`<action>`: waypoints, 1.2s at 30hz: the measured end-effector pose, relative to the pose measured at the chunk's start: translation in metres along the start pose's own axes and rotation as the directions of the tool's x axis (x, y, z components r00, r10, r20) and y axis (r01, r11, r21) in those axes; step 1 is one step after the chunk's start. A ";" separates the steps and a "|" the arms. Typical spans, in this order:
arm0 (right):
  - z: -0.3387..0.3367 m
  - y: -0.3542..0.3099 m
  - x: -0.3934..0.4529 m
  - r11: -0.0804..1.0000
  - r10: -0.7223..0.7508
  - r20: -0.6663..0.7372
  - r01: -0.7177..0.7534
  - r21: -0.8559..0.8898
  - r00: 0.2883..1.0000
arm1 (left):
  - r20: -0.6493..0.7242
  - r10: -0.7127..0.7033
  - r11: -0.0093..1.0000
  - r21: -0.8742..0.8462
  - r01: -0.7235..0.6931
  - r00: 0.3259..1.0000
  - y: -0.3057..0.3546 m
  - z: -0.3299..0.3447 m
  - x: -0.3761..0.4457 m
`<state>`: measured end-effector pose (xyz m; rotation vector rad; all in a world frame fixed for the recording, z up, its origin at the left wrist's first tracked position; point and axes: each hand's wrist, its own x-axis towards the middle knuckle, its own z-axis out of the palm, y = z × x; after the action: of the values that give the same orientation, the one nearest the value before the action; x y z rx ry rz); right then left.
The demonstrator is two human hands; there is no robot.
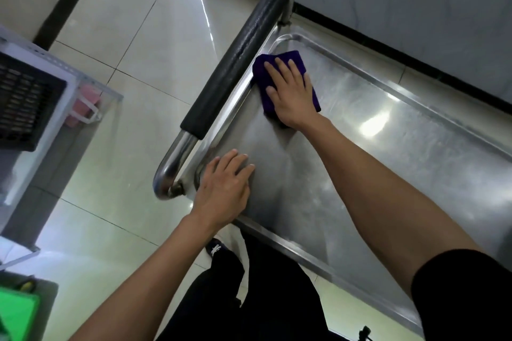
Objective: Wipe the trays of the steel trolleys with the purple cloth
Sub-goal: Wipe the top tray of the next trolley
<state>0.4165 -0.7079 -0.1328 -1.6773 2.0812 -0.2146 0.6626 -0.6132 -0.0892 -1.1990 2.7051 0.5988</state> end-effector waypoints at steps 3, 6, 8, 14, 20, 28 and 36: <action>0.020 -0.026 -0.037 1.000 -0.028 0.042 0.028 0.003 0.999 | -0.039 0.030 1.000 -0.002 -0.030 0.999 -0.010 0.002 -0.033; 0.044 -0.058 -0.079 0.998 -0.063 0.075 0.065 -0.014 0.995 | -0.082 0.028 1.000 0.002 -0.028 0.996 -0.022 0.005 -0.071; 0.060 -0.079 -0.107 0.996 -0.091 0.089 0.093 -0.015 0.992 | -0.126 0.018 1.000 0.006 -0.017 0.992 -0.030 0.008 -0.097; 0.101 -0.126 -0.175 0.992 -0.123 0.102 0.126 -0.016 0.987 | -0.116 -0.004 0.999 0.050 0.010 0.993 -0.051 0.022 -0.157; 0.115 -0.138 -0.226 0.998 -0.045 0.033 0.046 -0.047 0.998 | 0.005 -0.038 0.995 0.097 0.037 0.999 -0.049 0.024 -0.174; 0.112 -0.127 -0.279 0.986 0.127 -0.032 -0.130 -0.101 0.991 | -0.007 0.029 0.992 0.120 -0.028 1.000 -0.026 0.025 -0.177; 0.103 -0.093 -0.329 0.951 0.234 -0.085 -0.246 -0.189 0.968 | 0.063 0.073 0.991 0.111 -0.079 0.995 0.010 0.045 -0.194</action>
<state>0.5950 -0.3994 -0.1048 -1.5205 2.3975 0.0214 0.7846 -0.4555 -0.0757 -1.0392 2.7058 0.4747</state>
